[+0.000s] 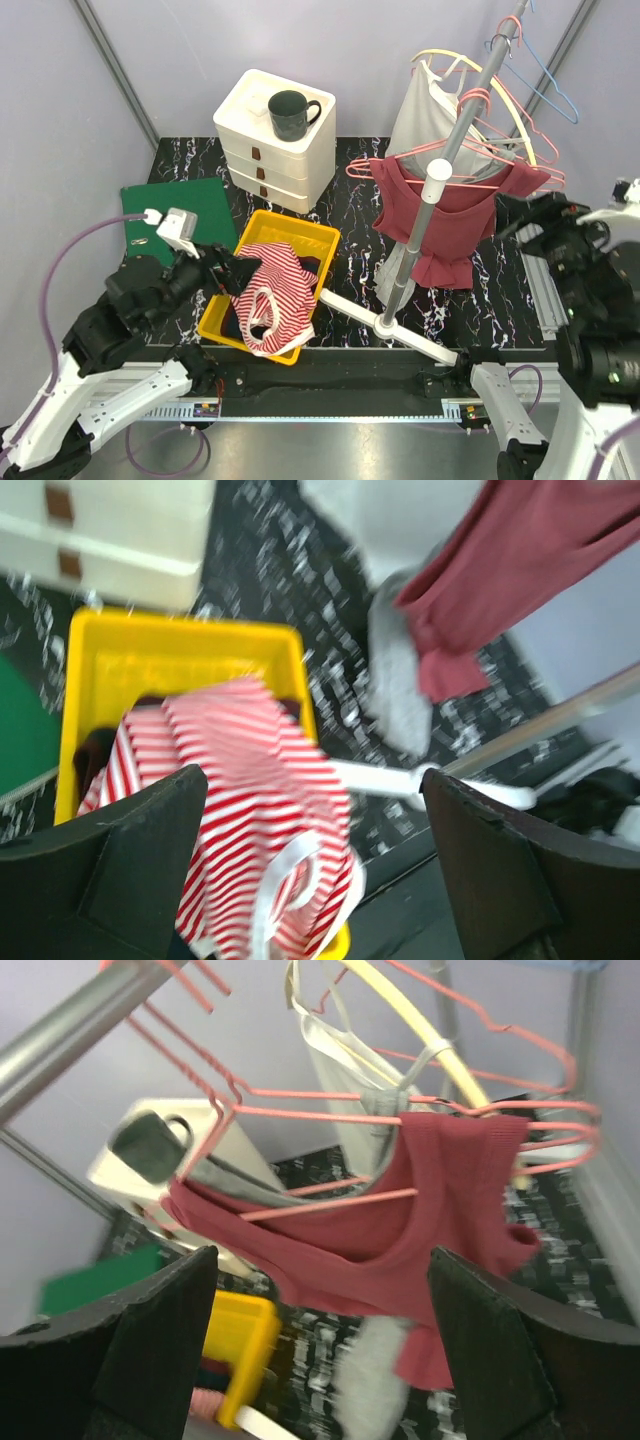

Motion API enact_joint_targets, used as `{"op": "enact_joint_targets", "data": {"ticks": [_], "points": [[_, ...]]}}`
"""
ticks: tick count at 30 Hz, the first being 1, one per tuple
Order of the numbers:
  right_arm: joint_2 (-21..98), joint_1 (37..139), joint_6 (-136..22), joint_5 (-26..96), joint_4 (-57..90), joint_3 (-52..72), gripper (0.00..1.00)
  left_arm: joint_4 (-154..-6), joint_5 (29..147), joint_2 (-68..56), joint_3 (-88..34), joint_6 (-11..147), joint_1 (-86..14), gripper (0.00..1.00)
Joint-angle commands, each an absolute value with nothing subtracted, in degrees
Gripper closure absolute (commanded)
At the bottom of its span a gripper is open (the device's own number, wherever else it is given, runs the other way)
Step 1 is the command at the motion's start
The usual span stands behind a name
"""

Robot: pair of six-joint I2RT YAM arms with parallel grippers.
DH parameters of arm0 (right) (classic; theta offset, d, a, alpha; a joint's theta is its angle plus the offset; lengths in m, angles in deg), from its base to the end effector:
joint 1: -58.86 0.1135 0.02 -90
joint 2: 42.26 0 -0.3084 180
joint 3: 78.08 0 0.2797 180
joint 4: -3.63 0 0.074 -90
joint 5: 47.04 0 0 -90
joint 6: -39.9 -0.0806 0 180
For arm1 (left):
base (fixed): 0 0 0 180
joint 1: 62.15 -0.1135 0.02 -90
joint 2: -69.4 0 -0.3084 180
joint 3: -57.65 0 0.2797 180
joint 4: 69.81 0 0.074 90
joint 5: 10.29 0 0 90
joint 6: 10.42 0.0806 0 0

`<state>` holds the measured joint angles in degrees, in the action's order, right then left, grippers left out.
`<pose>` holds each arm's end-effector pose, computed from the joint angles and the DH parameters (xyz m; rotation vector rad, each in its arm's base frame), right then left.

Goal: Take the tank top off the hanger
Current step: Place the tank top in the bin, then pick up the hanger from the clothesline.

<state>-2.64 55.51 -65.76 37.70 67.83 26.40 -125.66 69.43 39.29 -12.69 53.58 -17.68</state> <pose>0.0559 0.0041 0.5651 0.1864 1.5532 0.2409 0.0917 -0.0699 0.4076 0.1762 1.8880 -0.6891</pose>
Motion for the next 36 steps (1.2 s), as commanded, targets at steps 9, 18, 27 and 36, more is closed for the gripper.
{"op": "enact_joint_targets", "data": {"ticks": [9, 18, 27, 36], "points": [[-0.07, 55.79, -120.04, 37.25, 31.06, 4.27, 0.20, -115.51, 78.82, 37.94, -18.02, 57.34, -17.76, 0.09], [4.24, 55.79, -130.34, 36.27, 26.56, 1.19, 0.29, -111.56, 89.46, 32.22, -20.30, 59.72, -17.76, 0.10], [2.83, 55.87, -132.97, 41.90, 31.04, 0.93, 0.47, -110.06, 90.34, 31.87, -19.69, 59.54, -17.76, 0.10], [1.78, 55.87, -133.68, 42.61, 31.05, -2.15, 0.63, -109.44, 92.10, 31.69, -19.07, 59.19, -17.76, 0.10]]}}
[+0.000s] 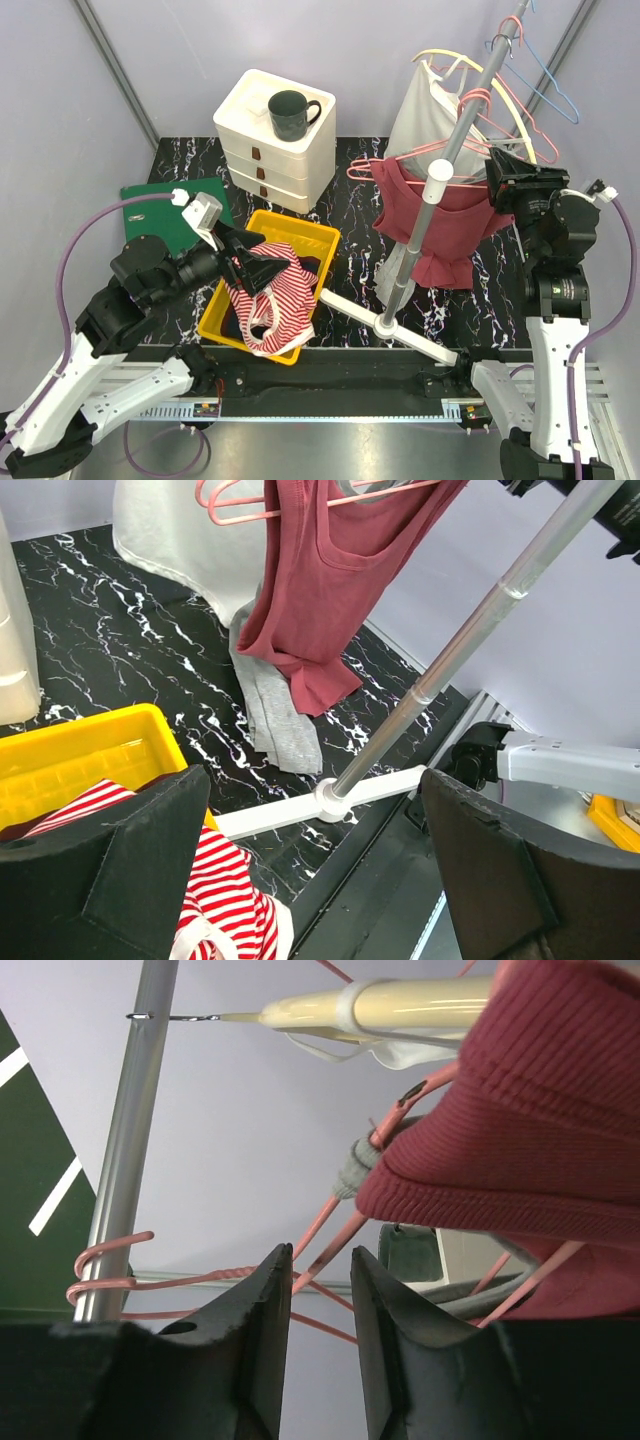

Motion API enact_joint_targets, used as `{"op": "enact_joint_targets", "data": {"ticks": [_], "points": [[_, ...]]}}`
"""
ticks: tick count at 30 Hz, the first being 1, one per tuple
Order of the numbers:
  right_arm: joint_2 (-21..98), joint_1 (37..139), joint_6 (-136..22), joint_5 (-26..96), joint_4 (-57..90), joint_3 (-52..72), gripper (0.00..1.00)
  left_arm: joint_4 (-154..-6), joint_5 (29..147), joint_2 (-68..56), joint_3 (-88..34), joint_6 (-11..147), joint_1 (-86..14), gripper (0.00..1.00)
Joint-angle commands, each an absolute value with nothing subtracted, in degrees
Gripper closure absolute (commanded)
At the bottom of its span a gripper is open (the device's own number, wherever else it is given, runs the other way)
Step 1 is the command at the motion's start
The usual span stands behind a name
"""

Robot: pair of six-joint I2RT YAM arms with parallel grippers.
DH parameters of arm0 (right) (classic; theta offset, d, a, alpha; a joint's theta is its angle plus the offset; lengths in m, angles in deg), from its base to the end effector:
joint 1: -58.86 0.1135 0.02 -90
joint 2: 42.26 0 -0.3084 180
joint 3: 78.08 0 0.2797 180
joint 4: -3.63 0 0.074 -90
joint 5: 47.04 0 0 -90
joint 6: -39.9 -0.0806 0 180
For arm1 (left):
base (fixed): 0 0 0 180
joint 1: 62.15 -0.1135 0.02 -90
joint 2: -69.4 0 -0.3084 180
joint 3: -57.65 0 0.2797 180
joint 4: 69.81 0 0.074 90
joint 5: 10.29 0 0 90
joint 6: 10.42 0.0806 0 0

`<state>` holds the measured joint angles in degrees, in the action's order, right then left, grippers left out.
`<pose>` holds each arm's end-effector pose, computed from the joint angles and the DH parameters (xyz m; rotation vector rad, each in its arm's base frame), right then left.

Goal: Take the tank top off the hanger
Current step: Pick up the hanger from the clothesline.

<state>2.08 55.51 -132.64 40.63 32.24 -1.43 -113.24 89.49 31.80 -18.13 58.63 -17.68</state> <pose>0.1899 -0.0078 0.4885 1.0755 1.2070 1.1243 0.0962 -0.1137 0.4605 0.4922 1.6916 -0.9924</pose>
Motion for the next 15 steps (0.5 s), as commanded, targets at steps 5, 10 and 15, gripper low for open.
{"op": "enact_joint_targets", "data": {"ticks": [5, 10, 15], "points": [[1.78, 55.87, -134.03, 42.34, 30.60, -3.12, 0.69, -109.35, 92.28, 31.87, -18.45, 59.10, -17.85, 0.10], [1.95, 55.87, -134.73, 42.70, 30.52, -3.56, 0.74, -109.18, 92.72, 32.13, -18.28, 58.93, -17.76, 0.10], [2.92, 55.96, -136.05, 42.70, 30.43, -3.03, 0.83, -109.00, 92.98, 31.87, -18.80, 58.93, -17.85, 0.10]]}}
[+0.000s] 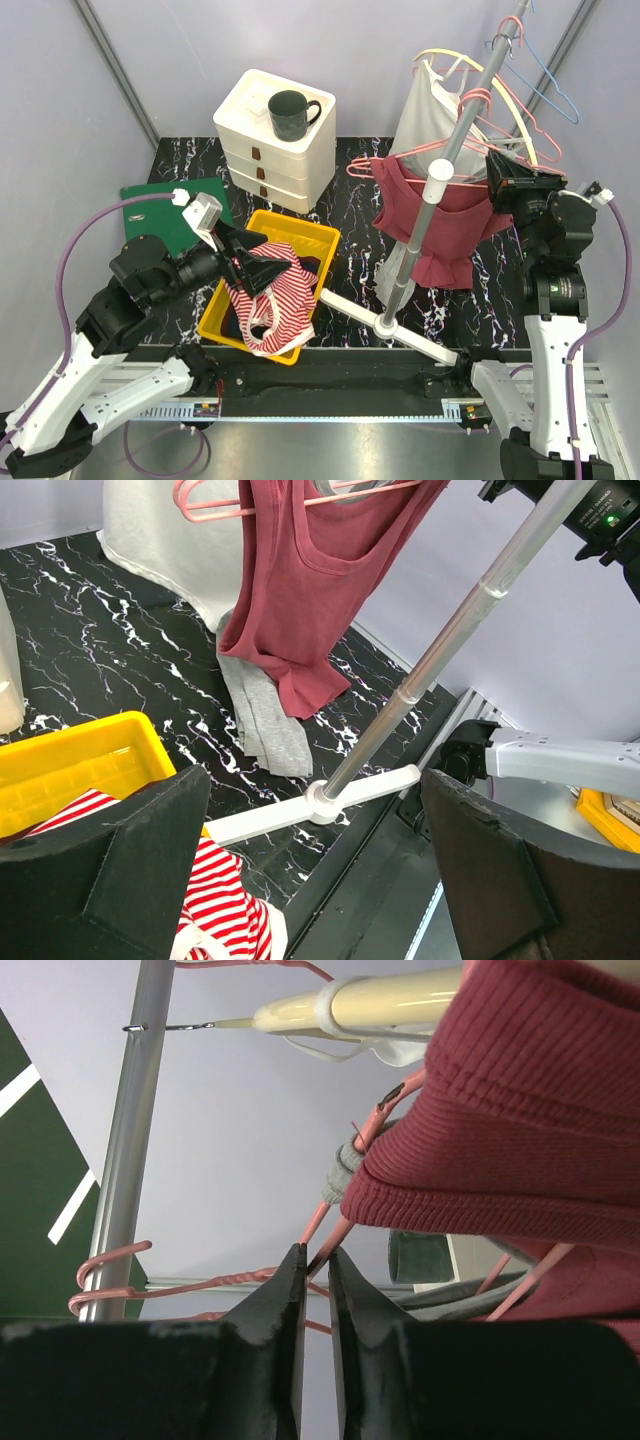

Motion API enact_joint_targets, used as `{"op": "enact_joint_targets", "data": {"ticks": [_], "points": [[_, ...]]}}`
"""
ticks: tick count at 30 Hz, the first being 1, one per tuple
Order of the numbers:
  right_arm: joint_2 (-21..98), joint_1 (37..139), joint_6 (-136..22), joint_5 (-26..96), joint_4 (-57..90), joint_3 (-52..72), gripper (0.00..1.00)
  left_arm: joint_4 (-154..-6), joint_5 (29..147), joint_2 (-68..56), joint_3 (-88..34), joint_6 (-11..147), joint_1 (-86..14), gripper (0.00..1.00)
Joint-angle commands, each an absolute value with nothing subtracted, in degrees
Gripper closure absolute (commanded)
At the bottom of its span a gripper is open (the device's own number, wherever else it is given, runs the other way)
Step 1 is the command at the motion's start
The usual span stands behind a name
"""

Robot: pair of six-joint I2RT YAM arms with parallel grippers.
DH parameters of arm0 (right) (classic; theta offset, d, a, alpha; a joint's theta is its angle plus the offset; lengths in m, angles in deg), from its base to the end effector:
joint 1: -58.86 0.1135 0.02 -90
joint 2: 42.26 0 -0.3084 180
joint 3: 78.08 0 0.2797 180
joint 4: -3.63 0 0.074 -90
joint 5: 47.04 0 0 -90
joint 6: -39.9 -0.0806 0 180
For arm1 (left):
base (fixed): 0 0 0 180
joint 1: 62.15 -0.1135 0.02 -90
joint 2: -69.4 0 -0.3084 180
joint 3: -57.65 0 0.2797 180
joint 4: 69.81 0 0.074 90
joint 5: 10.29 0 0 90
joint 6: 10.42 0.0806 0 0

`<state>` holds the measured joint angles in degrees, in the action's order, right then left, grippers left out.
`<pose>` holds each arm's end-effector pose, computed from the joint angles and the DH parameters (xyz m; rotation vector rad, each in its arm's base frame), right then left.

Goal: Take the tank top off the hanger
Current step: Pick up the hanger from the clothesline.

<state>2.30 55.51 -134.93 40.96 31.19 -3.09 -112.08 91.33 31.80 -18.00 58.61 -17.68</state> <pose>0.1956 -0.0086 0.4793 1.1176 1.1969 1.1451 0.0946 -0.1156 0.4628 0.5155 1.6704 -1.0229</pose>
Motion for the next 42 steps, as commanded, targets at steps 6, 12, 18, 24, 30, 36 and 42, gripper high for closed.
{"op": "enact_joint_targets", "data": {"ticks": [6, 12, 18, 24, 30, 36, 42], "points": [[4.58, 55.96, -137.63, 42.00, 30.52, -1.80, 1.00, -107.95, 93.77, 30.73, -19.24, 58.66, -17.85, 0.10], [4.15, 56.22, -139.13, 40.50, 32.36, 0.22, 1.00, -106.54, 94.83, 28.80, -20.39, 58.49, -17.85, 0.11], [1.86, 56.23, -138.87, 41.73, 33.85, 2.76, 1.00, -104.87, 95.88, 27.04, -21.00, 58.31, -17.76, 0.10], [3.53, 56.23, -137.28, 41.47, 34.03, 6.81, 1.00, -103.47, 96.32, 26.68, -21.00, 57.96, -17.76, 0.10], [5.29, 56.31, -136.32, 38.13, 33.68, 9.36, 1.00, -102.59, 96.23, 26.25, -21.44, 57.96, -17.76, 0.10], [8.36, 56.23, -135.00, 33.91, 33.24, 12.26, 1.00, -101.45, 98.16, 23.96, -23.81, 57.17, -17.76, 0.10], [10.12, 56.23, -133.68, 31.45, 33.33, 13.67, 1.00, -99.95, 98.43, 22.82, -23.99, 56.73, -17.76, 0.09]]}}
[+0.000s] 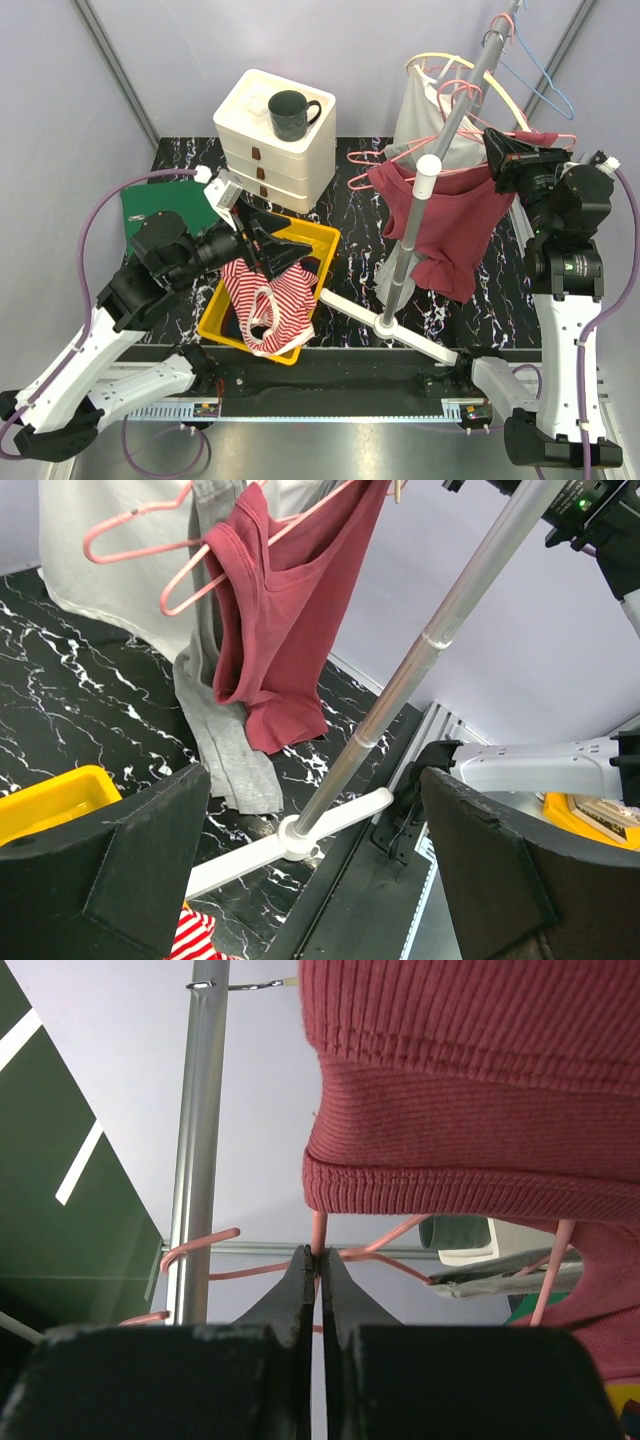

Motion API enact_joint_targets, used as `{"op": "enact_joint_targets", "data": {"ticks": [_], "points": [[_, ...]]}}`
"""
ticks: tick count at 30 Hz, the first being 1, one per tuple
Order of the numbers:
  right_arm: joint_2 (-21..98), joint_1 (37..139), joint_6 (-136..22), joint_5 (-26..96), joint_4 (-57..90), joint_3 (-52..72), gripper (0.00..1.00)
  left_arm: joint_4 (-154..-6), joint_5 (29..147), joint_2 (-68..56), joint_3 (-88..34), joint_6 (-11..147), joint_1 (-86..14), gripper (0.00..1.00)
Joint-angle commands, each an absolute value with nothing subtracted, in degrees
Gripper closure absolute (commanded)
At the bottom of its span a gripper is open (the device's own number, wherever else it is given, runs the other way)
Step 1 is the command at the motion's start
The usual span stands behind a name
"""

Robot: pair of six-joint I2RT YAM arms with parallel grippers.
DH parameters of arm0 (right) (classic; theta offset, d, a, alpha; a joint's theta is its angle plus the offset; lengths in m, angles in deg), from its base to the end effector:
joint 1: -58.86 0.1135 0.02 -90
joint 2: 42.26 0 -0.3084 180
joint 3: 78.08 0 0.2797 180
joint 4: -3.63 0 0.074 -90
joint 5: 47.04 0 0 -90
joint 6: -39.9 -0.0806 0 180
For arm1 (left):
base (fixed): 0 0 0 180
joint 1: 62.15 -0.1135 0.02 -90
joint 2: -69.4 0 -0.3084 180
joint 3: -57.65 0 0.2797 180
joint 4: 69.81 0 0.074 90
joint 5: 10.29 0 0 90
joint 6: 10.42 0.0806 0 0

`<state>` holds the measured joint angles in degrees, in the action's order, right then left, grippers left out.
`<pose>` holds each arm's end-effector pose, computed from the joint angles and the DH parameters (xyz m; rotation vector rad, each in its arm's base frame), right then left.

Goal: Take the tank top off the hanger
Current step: Pick up the hanger from the clothesline.

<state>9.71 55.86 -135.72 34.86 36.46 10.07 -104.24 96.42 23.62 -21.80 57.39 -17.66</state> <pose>0.2096 0.0004 0.5305 1.0613 1.2640 1.2395 0.1185 -0.1489 0.4876 0.5657 1.6066 -1.1211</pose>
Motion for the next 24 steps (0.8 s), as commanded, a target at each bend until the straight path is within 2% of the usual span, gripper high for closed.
{"op": "enact_joint_targets", "data": {"ticks": [1, 10, 24], "points": [[10.39, 56.31, -133.16, 30.84, 33.33, 14.45, 1.00, -99.78, 98.52, 22.56, -23.99, 56.64, -17.67, 0.10], [11.71, 56.31, -129.82, 29.78, 34.56, 18.94, 1.00, -98.02, 99.93, 20.36, -24.17, 55.41, -17.67, 0.09], [8.98, 56.58, -126.65, 24.95, 33.94, 10.68, 1.00, -95.47, 100.89, 18.69, -22.94, 54.09, -17.67, 0.10]]}}
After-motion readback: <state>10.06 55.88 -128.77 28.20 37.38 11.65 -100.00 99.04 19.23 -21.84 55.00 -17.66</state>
